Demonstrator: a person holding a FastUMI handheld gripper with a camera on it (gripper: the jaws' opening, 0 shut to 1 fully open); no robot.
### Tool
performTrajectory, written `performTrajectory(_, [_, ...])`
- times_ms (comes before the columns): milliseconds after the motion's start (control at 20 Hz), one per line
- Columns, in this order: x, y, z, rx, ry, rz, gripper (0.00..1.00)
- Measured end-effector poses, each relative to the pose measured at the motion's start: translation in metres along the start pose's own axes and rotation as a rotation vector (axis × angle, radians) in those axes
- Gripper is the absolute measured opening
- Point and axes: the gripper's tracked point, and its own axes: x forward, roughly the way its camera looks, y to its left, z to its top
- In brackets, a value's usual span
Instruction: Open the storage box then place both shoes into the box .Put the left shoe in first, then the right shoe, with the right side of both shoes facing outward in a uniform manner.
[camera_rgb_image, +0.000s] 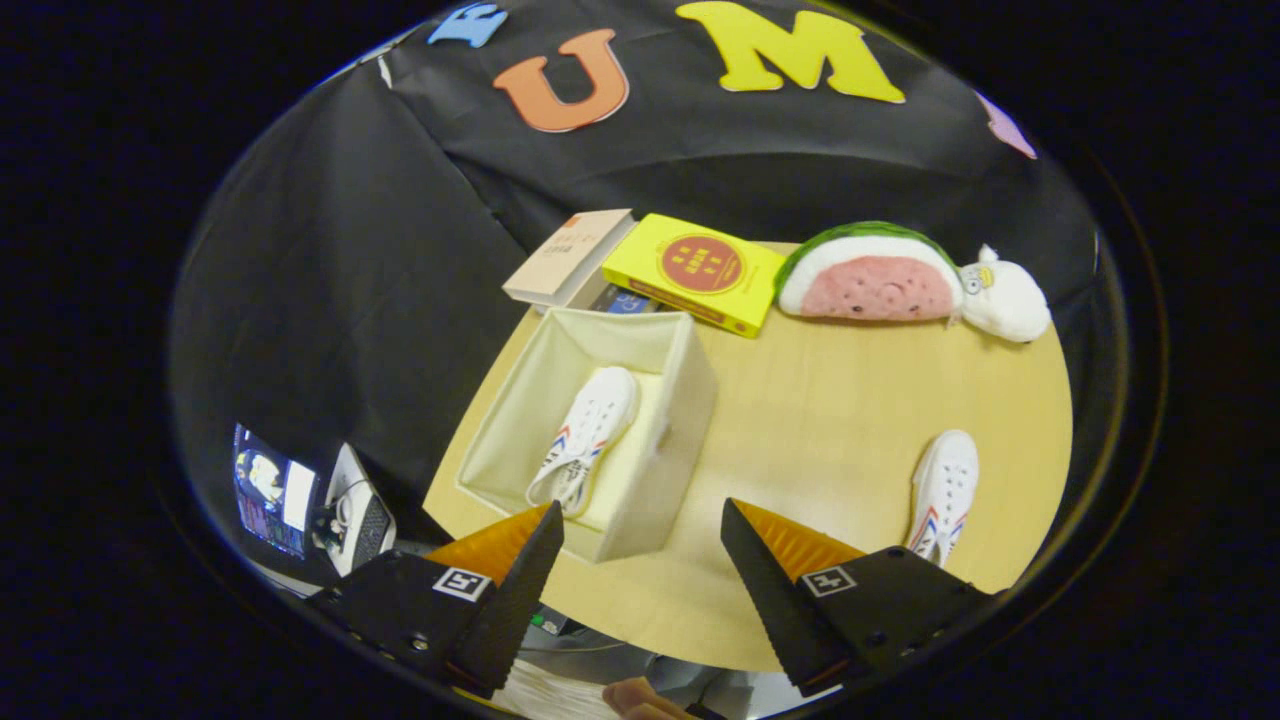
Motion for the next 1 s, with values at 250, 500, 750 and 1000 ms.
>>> performTrajectory(250, [-0.023, -0.105, -0.028, 0.046, 0.036, -0.13, 0.96])
performTrajectory(500, [-0.028, -0.198, -0.056, 0.126, 0.076, -0.226, 0.97])
performTrajectory(750, [-0.015, -0.277, -0.092, 0.15, 0.136, -0.343, 0.97])
performTrajectory(1000, [0.023, -0.303, -0.118, 0.146, 0.214, -0.37, 0.96])
